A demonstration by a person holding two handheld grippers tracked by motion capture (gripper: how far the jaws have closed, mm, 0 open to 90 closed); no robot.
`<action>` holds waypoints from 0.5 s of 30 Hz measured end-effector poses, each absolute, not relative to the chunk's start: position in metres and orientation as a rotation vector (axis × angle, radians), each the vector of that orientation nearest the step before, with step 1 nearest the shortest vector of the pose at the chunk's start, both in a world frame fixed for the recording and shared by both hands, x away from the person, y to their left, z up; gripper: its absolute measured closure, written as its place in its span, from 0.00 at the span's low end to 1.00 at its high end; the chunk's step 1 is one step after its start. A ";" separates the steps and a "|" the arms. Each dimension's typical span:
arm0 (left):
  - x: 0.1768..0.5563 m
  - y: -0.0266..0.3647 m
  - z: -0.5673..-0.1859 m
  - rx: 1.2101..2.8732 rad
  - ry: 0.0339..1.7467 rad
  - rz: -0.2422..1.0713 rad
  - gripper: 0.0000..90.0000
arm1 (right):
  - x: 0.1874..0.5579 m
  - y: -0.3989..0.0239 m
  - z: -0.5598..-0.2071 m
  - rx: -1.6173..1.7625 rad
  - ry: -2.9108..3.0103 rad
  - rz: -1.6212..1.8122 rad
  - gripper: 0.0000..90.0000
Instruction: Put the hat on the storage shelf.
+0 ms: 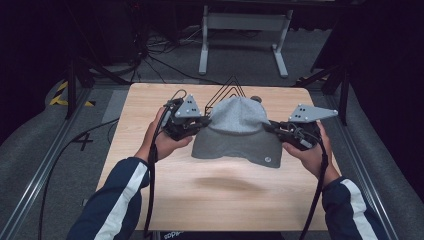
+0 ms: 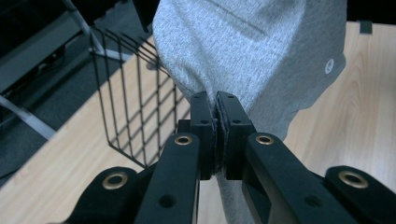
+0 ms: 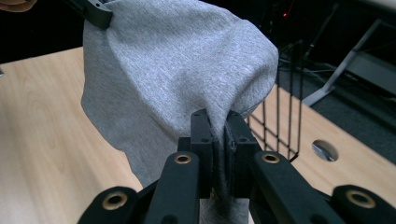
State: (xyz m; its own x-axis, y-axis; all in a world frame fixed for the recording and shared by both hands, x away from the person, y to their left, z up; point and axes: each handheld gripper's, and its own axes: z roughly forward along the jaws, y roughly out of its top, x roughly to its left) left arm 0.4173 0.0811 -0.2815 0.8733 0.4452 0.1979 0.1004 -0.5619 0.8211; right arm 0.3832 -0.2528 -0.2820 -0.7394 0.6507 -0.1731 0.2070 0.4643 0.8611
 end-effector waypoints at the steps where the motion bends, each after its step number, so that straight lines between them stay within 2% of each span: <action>1: 0.421 0.080 -0.277 2.133 0.388 0.489 0.96 | 0.385 -0.252 -0.279 0.716 2.225 1.212 0.94; 15: 0.447 0.074 -0.217 2.030 0.387 0.592 0.96 | 0.410 -0.250 -0.209 0.674 2.107 1.219 0.94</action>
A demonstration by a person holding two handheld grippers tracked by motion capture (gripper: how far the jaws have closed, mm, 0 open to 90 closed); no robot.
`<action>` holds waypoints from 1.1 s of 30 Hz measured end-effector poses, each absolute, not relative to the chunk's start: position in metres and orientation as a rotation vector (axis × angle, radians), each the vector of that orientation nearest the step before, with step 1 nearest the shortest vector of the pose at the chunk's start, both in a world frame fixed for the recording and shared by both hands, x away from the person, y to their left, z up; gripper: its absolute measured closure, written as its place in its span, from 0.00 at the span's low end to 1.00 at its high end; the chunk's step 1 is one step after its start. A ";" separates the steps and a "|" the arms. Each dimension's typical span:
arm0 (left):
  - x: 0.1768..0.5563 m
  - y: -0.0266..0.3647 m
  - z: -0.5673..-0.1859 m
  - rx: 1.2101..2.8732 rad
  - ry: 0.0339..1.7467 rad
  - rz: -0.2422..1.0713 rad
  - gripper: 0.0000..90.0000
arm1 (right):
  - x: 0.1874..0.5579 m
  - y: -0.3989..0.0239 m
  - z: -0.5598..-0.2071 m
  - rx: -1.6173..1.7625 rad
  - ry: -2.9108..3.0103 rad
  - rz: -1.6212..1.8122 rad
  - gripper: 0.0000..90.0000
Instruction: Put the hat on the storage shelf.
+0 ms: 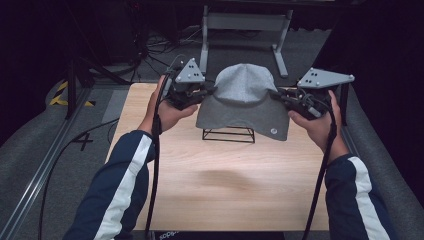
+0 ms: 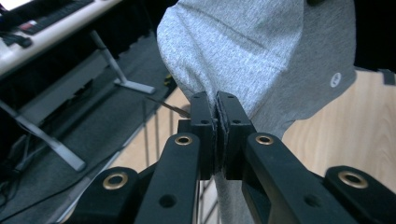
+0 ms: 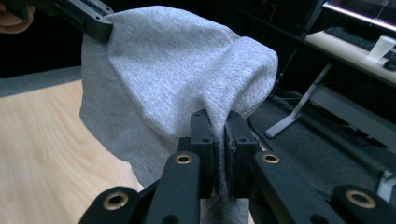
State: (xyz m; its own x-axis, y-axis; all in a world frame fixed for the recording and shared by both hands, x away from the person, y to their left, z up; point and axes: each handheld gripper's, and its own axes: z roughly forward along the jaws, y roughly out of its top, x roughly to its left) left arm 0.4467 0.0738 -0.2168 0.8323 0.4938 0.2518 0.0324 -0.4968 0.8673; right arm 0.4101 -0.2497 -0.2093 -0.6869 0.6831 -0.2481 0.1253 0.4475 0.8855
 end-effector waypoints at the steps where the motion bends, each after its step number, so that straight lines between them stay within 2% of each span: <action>1: 0.449 0.074 -0.213 2.028 0.386 0.602 0.96 | 0.413 -0.249 -0.205 0.670 2.100 1.215 0.94; 9: 0.469 0.067 -0.196 2.018 0.440 0.646 0.96 | 0.435 -0.238 -0.183 0.678 2.056 1.211 0.94; 16: 0.492 0.067 -0.189 2.014 0.483 0.667 0.96 | 0.457 -0.235 -0.177 0.705 2.046 1.201 0.94; 33: 0.517 0.065 -0.211 2.030 0.541 0.615 0.96 | 0.490 -0.233 -0.200 0.769 2.079 1.217 0.94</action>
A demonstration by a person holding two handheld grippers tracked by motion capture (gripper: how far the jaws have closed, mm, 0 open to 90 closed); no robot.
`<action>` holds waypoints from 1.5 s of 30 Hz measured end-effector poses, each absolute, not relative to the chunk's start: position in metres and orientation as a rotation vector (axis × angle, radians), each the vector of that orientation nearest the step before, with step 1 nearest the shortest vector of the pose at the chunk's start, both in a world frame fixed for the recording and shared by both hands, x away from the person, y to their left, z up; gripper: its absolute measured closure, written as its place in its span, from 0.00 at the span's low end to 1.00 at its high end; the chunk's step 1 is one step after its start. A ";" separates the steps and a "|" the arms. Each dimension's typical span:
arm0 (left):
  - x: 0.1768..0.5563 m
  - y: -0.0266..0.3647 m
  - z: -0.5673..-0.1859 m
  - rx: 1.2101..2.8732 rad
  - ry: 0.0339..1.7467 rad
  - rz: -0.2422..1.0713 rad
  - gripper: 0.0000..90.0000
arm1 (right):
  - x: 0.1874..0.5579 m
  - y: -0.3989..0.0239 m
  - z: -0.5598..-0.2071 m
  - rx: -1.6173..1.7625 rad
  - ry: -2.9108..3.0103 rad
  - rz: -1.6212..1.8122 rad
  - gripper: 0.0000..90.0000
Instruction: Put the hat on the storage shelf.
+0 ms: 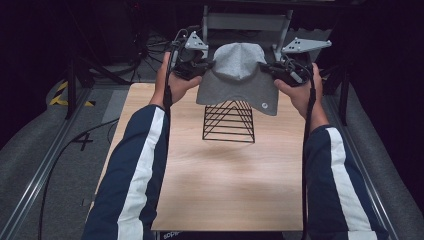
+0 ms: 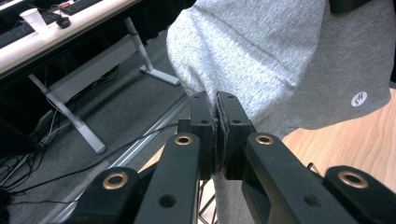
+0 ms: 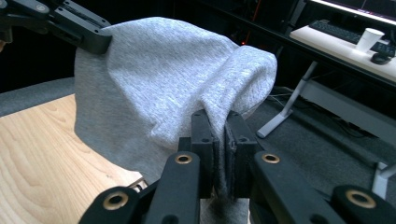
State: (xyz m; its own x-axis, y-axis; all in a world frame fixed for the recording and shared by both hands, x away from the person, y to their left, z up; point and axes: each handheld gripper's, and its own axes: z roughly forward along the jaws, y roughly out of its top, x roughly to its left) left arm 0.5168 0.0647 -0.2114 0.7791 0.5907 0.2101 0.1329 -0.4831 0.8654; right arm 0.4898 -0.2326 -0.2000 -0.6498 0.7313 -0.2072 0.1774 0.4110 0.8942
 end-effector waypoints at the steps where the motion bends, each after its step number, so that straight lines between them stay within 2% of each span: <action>1: 0.516 0.066 -0.212 2.031 0.535 0.616 0.96 | 0.489 -0.233 -0.202 0.766 2.085 1.221 0.94; 9: 0.508 0.074 -0.218 1.995 0.520 0.572 0.96 | 0.482 -0.236 -0.212 0.742 2.124 1.236 0.94; 24: 0.490 0.083 -0.215 1.986 0.470 0.550 0.96 | 0.465 -0.240 -0.206 0.701 2.125 1.259 0.94; 36: 0.497 0.079 -0.247 2.018 0.489 0.519 0.96 | 0.472 -0.237 -0.231 0.720 2.166 1.224 0.94; 45: 0.502 0.071 -0.286 2.053 0.514 0.463 0.96 | 0.479 -0.232 -0.267 0.739 2.230 1.191 0.94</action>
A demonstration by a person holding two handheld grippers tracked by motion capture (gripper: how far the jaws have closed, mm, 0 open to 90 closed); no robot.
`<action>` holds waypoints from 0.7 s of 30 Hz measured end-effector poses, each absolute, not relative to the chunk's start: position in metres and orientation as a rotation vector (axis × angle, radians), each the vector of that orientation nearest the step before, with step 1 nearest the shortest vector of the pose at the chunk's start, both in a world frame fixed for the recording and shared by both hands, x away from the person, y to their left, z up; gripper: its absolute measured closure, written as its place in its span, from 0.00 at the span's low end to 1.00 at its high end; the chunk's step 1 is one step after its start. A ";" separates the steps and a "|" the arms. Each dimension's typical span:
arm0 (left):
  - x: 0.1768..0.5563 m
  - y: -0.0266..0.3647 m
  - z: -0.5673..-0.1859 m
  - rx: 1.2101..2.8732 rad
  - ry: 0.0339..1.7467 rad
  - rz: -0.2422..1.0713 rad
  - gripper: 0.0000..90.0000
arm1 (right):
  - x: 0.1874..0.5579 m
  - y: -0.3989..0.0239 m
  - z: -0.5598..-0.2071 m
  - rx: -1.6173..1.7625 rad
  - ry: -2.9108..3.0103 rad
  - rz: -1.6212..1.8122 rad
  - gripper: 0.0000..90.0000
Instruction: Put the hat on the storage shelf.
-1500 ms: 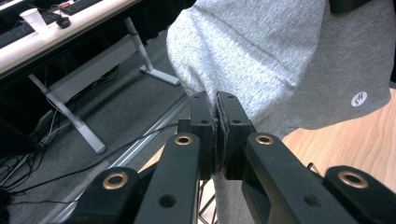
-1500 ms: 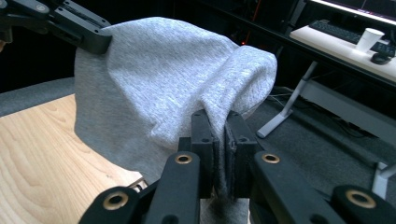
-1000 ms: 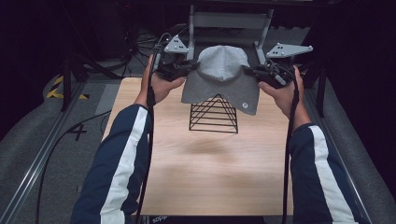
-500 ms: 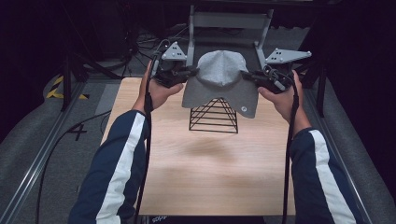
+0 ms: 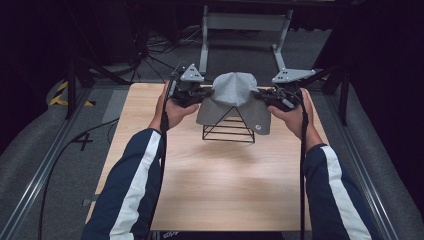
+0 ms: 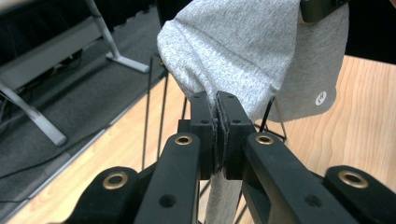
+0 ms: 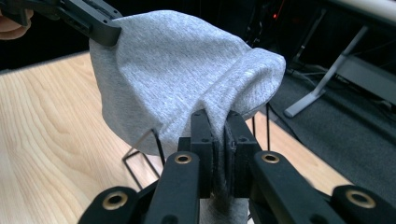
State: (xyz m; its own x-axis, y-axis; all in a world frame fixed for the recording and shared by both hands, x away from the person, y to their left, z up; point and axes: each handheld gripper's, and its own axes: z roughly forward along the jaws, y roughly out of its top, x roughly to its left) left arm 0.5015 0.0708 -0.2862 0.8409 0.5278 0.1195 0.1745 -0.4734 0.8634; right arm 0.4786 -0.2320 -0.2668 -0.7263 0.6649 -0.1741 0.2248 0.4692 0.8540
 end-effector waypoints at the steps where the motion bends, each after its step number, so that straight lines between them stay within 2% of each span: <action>1: 0.502 0.071 -0.286 2.053 0.514 0.463 0.96 | 0.479 -0.232 -0.267 0.739 2.230 1.191 0.94; 16: 0.506 0.068 -0.339 2.087 0.577 0.437 0.96 | 0.486 -0.236 -0.325 0.829 2.284 1.153 0.94; 19: 0.507 0.071 -0.349 2.052 0.616 0.422 0.96 | 0.486 -0.235 -0.331 0.848 2.280 1.170 0.94; 20: 0.507 0.073 -0.351 2.027 0.629 0.434 0.91 | 0.486 -0.235 -0.333 0.844 2.279 1.176 0.94; 21: 0.507 0.077 -0.353 1.977 0.636 0.399 0.82 | 0.486 -0.235 -0.334 0.846 2.274 1.190 0.94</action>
